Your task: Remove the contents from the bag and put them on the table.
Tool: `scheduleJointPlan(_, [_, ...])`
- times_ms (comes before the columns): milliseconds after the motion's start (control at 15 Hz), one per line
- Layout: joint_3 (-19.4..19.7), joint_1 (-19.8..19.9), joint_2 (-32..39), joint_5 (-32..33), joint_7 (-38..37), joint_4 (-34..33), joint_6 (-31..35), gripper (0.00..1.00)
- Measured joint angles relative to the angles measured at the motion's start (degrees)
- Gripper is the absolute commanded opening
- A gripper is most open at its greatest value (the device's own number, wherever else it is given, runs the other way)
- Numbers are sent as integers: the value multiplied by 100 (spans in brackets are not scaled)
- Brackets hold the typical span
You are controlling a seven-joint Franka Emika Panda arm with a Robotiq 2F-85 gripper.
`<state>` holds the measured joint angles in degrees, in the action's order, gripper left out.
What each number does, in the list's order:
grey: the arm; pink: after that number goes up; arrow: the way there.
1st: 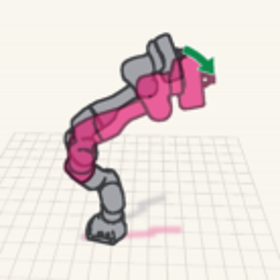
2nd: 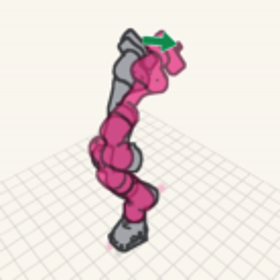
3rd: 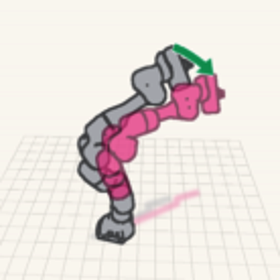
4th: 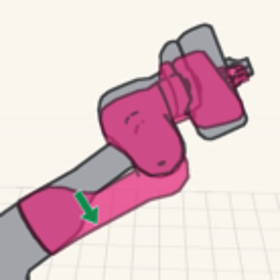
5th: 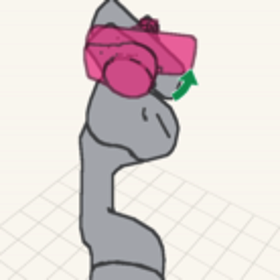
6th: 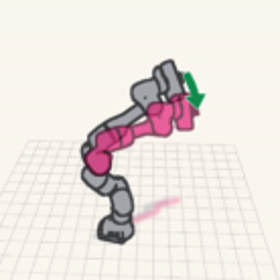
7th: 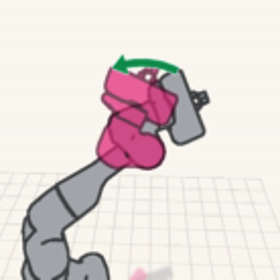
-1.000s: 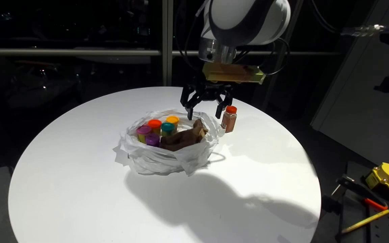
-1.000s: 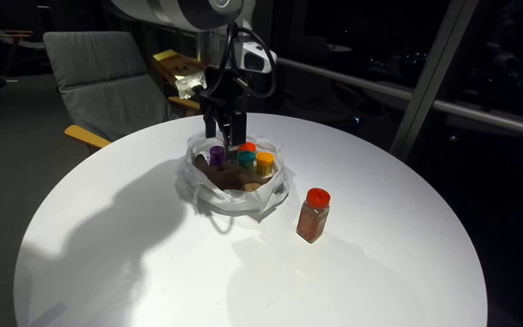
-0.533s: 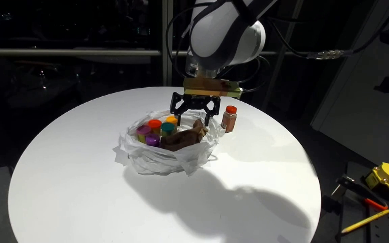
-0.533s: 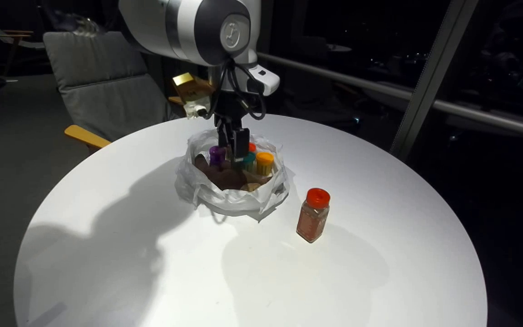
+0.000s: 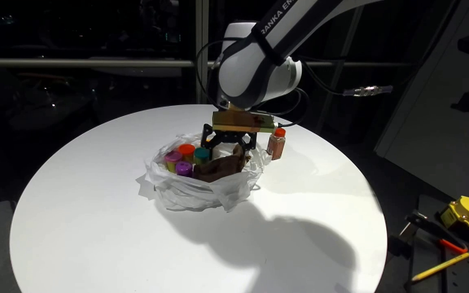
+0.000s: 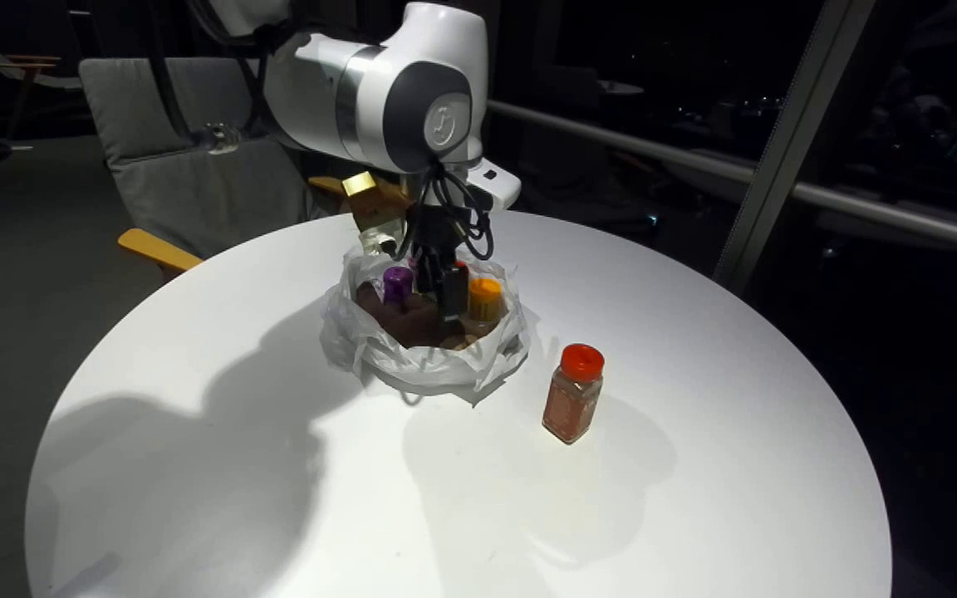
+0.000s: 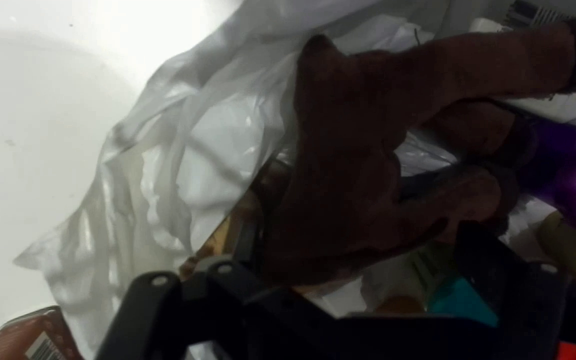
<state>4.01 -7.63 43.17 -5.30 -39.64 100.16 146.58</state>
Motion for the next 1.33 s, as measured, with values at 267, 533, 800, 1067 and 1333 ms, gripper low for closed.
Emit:
scheduleJointPlan(267, [55,0,223,-44,-49,-248,-10,75])
scheduleJointPlan(533, [46,20,406,-184,-45,-433,-25,50])
scheduleJointPlan(800, [36,41,420,-256,-35,-520,-238,21])
scheduleJointPlan(1067, [-33,54,362,-298,32,-525,-600,0])
scheduleJointPlan(1333, [-163,74,242,-325,122,-420,-951,3])
